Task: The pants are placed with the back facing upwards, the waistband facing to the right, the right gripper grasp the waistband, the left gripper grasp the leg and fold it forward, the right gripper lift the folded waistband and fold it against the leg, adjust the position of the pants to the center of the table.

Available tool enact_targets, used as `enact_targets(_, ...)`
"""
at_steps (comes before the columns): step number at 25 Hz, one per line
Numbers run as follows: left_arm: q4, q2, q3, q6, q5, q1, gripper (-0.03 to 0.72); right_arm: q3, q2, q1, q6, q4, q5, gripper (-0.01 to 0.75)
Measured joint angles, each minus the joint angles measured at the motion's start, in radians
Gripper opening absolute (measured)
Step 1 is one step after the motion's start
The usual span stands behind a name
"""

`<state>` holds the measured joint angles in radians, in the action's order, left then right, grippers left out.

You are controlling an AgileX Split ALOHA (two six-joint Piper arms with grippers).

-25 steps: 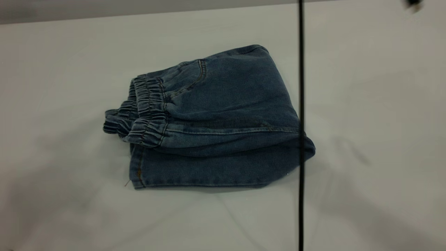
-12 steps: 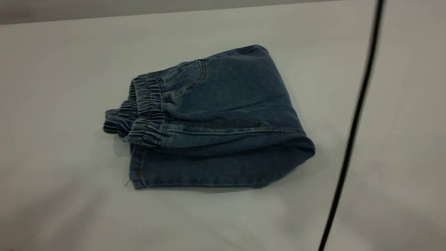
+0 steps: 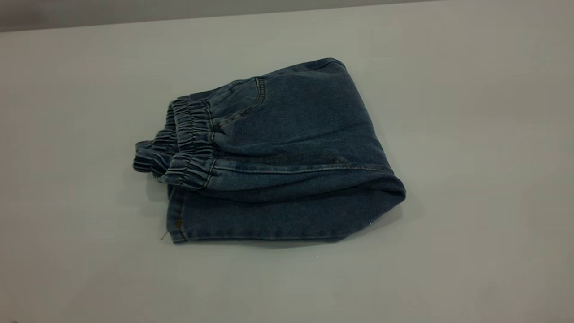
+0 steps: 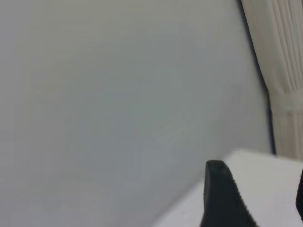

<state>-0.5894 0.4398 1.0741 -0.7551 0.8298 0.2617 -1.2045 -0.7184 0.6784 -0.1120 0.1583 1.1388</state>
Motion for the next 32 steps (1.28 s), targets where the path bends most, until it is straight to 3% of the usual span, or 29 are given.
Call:
enact_targets(7,0.26,-0.231,-0.167,0.338,0.153,0.0,0.358,0.402,0.45,0.0,0.025,0.0,-0.177,0.369)
enact_targets(13,0.333,-0.329,-0.299,0.443,0.304,0.0,0.358,0.641,0.697,0.0,0.06,-0.011,-0.133,0.369)
enact_targets(17,0.328,-0.355,-0.399,0.475,0.35,0.0,0.358,0.697,0.72,0.0,0.061,-0.026,-0.073,0.369)
enact_targets(23,0.408,-0.413,-0.558,0.499,0.273,0.0,0.358,0.7,0.72,0.0,0.106,-0.103,-0.076,0.369)
enact_targets(32,0.589,-0.43,-0.57,0.707,0.245,0.0,0.332,0.699,0.718,0.0,0.106,-0.1,-0.074,0.369)
